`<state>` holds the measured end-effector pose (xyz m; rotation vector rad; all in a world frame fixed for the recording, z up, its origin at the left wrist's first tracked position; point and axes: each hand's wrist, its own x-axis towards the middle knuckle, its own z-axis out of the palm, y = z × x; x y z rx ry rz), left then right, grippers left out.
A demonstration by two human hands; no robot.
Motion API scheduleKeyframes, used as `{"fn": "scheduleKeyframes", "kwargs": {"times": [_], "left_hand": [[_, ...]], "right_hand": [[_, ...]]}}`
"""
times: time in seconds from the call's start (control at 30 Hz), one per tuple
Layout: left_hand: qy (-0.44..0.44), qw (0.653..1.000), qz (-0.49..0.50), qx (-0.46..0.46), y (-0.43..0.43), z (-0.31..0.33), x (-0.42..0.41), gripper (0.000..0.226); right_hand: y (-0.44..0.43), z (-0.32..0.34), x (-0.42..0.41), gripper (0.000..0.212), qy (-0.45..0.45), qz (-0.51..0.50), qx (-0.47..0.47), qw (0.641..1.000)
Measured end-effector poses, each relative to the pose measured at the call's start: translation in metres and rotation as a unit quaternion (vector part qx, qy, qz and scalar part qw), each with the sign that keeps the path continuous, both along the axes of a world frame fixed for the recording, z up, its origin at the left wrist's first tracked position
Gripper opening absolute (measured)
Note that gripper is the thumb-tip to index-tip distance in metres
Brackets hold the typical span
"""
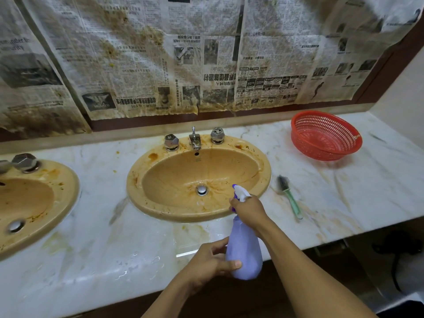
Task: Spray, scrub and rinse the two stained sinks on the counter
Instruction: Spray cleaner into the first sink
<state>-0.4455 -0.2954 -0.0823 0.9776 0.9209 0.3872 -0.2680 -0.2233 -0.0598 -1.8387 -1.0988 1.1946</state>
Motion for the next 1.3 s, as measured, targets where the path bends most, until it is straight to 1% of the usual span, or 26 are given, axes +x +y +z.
{"fn": "scheduleKeyframes", "kwargs": {"times": [0.07, 0.23, 0.37, 0.43, 0.53, 0.57, 0.63, 0.73, 0.8, 0.87, 0.93, 1.07, 1.17, 1.3], "left_hand": [[0.004, 1.000, 0.019, -0.001, -0.003, -0.001, -0.008, 0.064], [0.010, 0.999, 0.031, -0.012, -0.006, -0.002, -0.033, 0.064], [0.006, 0.999, 0.045, -0.013, -0.009, 0.002, -0.043, 0.064], [0.006, 0.998, 0.055, -0.016, -0.012, 0.001, -0.045, 0.061], [0.008, 0.997, 0.076, -0.018, -0.016, 0.000, -0.049, 0.056], [0.010, 0.997, 0.079, -0.015, -0.017, 0.000, -0.051, 0.056], [0.016, 0.996, 0.084, -0.013, -0.017, -0.002, -0.055, 0.061], [0.018, 0.995, 0.097, -0.022, -0.018, -0.005, -0.062, 0.074], [0.022, 0.994, 0.108, -0.023, -0.020, -0.007, -0.066, 0.084], [0.023, 0.992, 0.119, -0.024, -0.024, -0.009, -0.069, 0.091], [0.021, 0.990, 0.134, -0.026, -0.030, -0.012, -0.070, 0.092], [0.009, 0.989, 0.146, -0.034, -0.041, -0.016, -0.070, 0.088], [-0.001, 0.988, 0.148, -0.035, -0.046, -0.015, -0.071, 0.079], [-0.001, 0.989, 0.148, -0.029, -0.050, -0.012, -0.069, 0.082]], "right_hand": [[0.003, -0.003, -0.013, 0.049, 0.006, -0.007, -0.018, 1.000], [0.006, -0.011, -0.040, 0.060, 0.009, 0.030, 0.002, 0.999], [0.014, -0.015, -0.049, 0.062, 0.009, 0.047, -0.023, 0.999], [0.018, -0.017, -0.056, 0.057, -0.011, 0.042, -0.035, 0.998], [0.019, -0.015, -0.068, 0.042, -0.040, 0.037, -0.064, 0.996], [0.018, -0.014, -0.071, 0.042, -0.036, 0.042, -0.066, 0.996], [0.016, -0.015, -0.076, 0.050, -0.023, 0.061, -0.058, 0.996], [0.017, -0.015, -0.082, 0.049, -0.008, 0.095, -0.054, 0.994], [0.018, -0.015, -0.087, 0.056, 0.018, 0.120, -0.046, 0.992], [0.018, -0.012, -0.093, 0.055, 0.017, 0.137, -0.038, 0.990], [0.015, -0.009, -0.099, 0.052, 0.005, 0.151, -0.037, 0.988], [0.008, -0.011, -0.106, 0.058, 0.004, 0.178, -0.036, 0.983], [0.003, -0.012, -0.103, 0.061, 0.025, 0.192, -0.036, 0.980], [-0.002, -0.010, -0.097, 0.060, 0.063, 0.180, -0.038, 0.981]]}}
